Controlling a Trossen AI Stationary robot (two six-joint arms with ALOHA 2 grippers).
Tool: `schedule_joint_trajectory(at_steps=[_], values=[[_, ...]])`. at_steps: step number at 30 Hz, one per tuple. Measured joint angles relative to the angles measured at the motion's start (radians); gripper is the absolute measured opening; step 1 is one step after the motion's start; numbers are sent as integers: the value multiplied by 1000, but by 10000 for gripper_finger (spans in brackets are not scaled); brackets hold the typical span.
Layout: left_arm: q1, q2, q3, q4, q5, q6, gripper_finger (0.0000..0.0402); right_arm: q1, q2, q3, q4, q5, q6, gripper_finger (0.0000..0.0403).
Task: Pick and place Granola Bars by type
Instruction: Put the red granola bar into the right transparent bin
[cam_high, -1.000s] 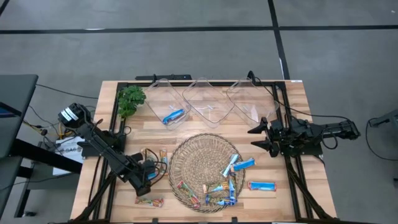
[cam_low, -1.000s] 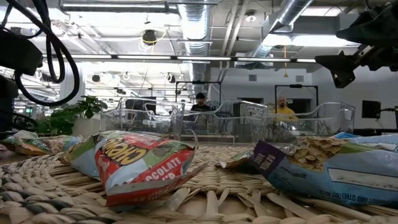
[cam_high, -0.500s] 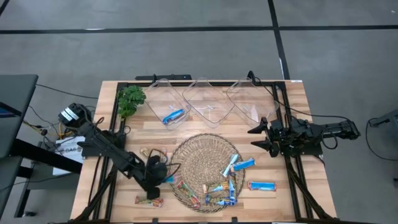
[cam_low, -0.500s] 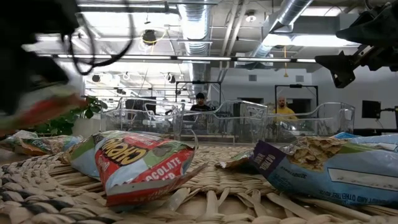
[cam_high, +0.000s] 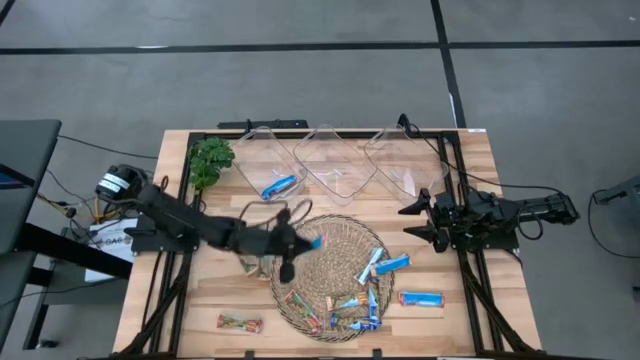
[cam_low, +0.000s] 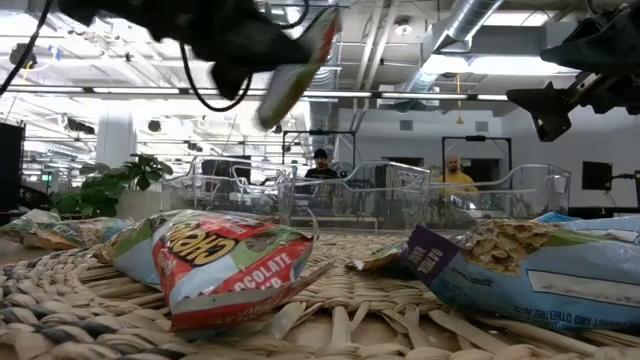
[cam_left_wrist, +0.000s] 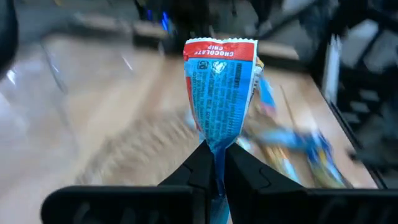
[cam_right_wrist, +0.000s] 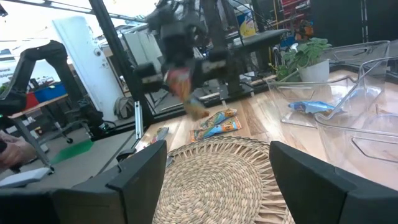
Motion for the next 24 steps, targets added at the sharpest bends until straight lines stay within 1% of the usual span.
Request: schedule_joint_trajectory(at_steps=[3, 6, 10, 18, 21, 24], values=[[70, 0, 0, 79, 0, 70, 20, 0, 0, 0, 0, 0, 0, 280], [132, 0, 0, 118, 0, 122, 20, 0, 0, 0, 0, 0, 0, 280], [197, 0, 0, 125, 0, 168, 20, 0, 0, 0, 0, 0, 0, 280], [281, 0, 13, 133, 10, 262, 20, 0, 0, 0, 0, 0, 0, 280], [325, 0, 65, 81, 57, 316, 20, 0, 0, 0, 0, 0, 0, 280], [371, 0, 145, -40, 83, 379, 20, 0, 0, 0, 0, 0, 0, 280]])
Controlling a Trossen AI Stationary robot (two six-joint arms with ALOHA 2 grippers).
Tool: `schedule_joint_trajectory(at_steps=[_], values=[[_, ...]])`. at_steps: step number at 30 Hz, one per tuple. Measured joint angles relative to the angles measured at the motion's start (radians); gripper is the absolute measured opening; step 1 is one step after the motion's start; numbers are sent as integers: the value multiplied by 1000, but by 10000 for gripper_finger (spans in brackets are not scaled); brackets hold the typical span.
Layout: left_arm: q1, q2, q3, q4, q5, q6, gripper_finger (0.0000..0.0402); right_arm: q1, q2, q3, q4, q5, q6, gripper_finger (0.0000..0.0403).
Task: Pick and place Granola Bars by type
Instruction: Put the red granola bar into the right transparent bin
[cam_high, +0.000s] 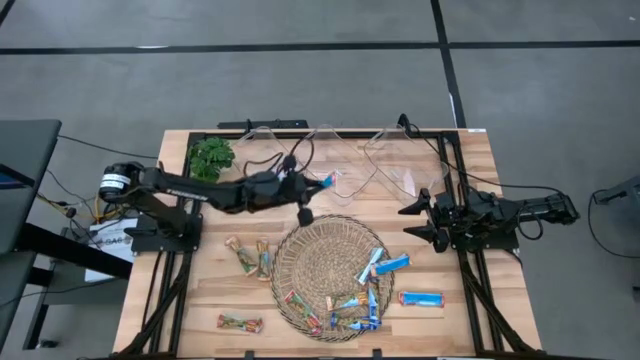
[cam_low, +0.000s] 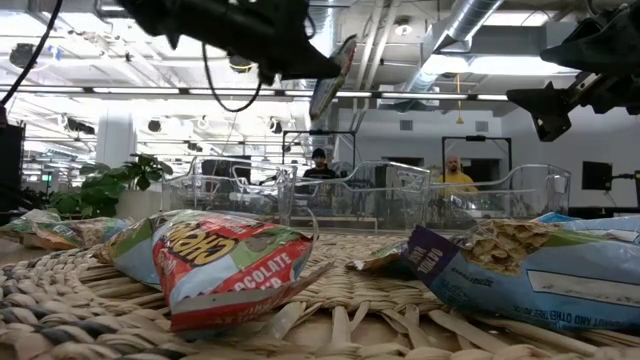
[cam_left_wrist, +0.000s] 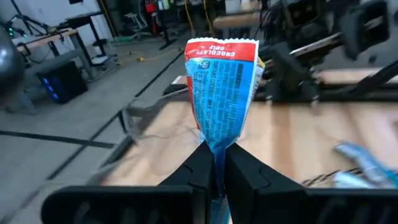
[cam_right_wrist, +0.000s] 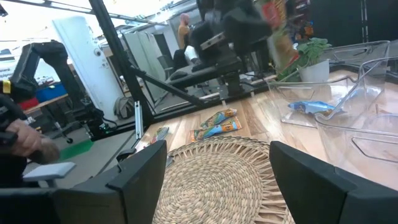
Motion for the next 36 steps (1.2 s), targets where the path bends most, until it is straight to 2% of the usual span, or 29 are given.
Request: schedule_joint_trajectory(at_steps=[3, 7, 12, 21, 27, 31, 36], values=[[46, 1, 83, -100, 3, 71, 20, 0, 0, 0, 0, 0, 0, 280], [95, 72, 171, -124, -1, 154, 20, 0, 0, 0, 0, 0, 0, 280], [140, 203, 302, -111, 49, 238, 20, 0, 0, 0, 0, 0, 0, 280], [178, 489, 599, -101, 54, 373, 20, 0, -1, 0, 0, -1, 0, 280], [177, 646, 793, -105, 48, 577, 20, 0, 0, 0, 0, 0, 0, 280], [174, 711, 870, -109, 55, 713, 20, 0, 0, 0, 0, -1, 0, 280], [174, 741, 908, -107, 123, 872, 20, 0, 0, 0, 0, 0, 0, 280]])
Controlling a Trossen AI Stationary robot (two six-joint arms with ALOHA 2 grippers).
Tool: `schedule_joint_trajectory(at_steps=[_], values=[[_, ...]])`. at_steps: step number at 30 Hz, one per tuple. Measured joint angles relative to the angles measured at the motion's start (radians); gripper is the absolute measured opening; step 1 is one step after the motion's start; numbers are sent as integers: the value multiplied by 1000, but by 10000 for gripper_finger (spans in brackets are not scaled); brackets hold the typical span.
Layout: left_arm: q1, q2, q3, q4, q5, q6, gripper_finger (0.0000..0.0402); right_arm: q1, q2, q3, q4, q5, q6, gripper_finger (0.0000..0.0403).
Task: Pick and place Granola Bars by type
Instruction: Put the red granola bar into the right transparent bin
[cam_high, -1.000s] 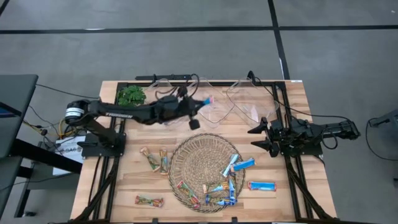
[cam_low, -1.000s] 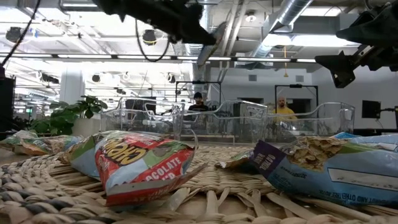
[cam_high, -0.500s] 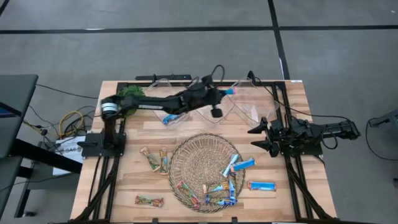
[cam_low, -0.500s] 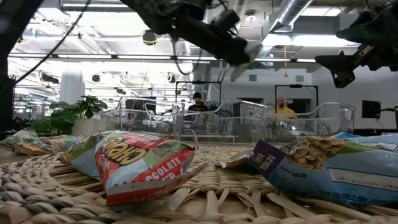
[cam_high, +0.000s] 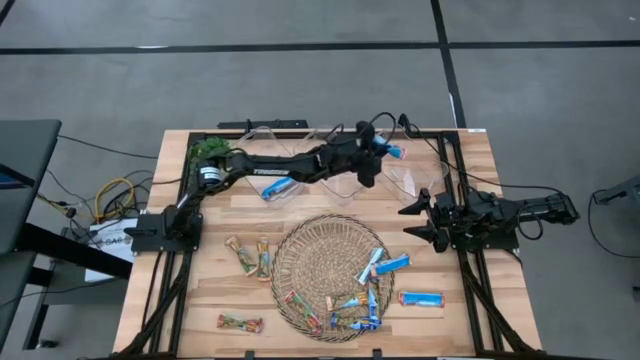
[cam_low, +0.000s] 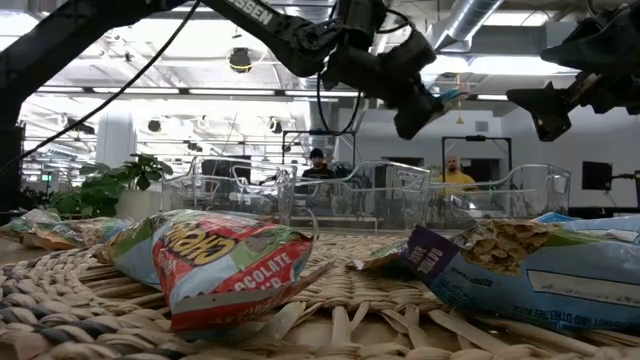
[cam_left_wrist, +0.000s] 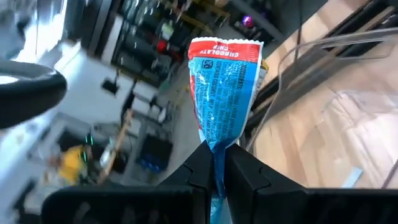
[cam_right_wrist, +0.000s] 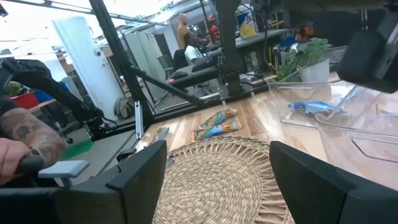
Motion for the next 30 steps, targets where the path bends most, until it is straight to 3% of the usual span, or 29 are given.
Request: schedule_joint_trajectory(at_steps=[4, 9, 14, 22, 30], values=[[0, 0, 0, -3, 88, 52, 20, 0, 0, 0, 0, 0, 0, 280], [2, 0, 0, 26, 104, 44, 33, 0, 0, 0, 0, 0, 0, 280], [12, 0, 9, 25, 125, -20, 94, 0, 0, 0, 0, 0, 0, 280], [19, 0, 23, 44, 76, -83, 212, 0, 0, 0, 0, 0, 0, 280], [19, 0, 23, 47, 5, -119, 269, 0, 0, 0, 0, 0, 0, 280]])
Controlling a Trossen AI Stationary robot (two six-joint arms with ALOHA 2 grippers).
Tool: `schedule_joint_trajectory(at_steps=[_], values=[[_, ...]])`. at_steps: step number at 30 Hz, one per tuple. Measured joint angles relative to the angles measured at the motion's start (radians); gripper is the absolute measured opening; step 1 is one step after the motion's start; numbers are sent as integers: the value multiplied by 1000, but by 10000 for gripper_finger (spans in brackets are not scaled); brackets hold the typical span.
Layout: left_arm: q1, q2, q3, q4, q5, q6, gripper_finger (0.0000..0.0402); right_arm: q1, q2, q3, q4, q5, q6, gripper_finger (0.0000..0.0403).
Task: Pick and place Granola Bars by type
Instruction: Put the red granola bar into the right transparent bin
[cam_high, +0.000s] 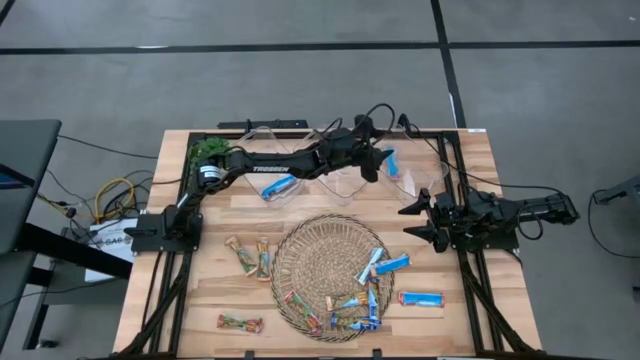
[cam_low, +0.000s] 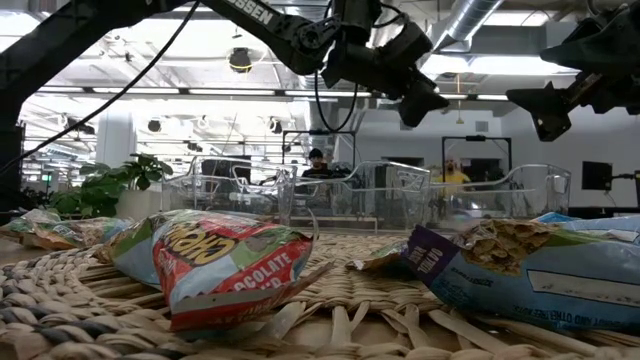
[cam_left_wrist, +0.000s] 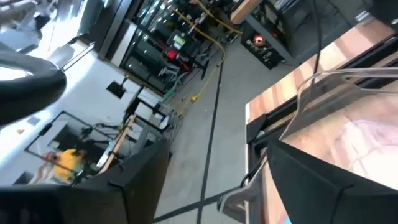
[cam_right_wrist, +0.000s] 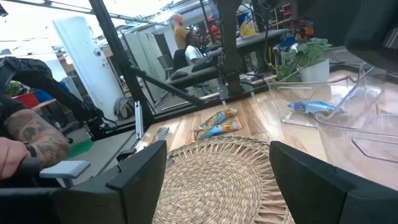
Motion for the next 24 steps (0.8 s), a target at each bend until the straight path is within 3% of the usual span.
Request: schedule_joint_trajectory(at_steps=[9, 14, 24], values=[[-40, -3, 0, -59, -141, -98, 268, 0, 0, 0, 0, 0, 0, 280], [-86, -28, -1, -150, -134, -155, 268, 0, 0, 0, 0, 0, 0, 280], [-185, -116, -1, -575, -127, -379, 267, 0, 0, 0, 0, 0, 0, 280]])
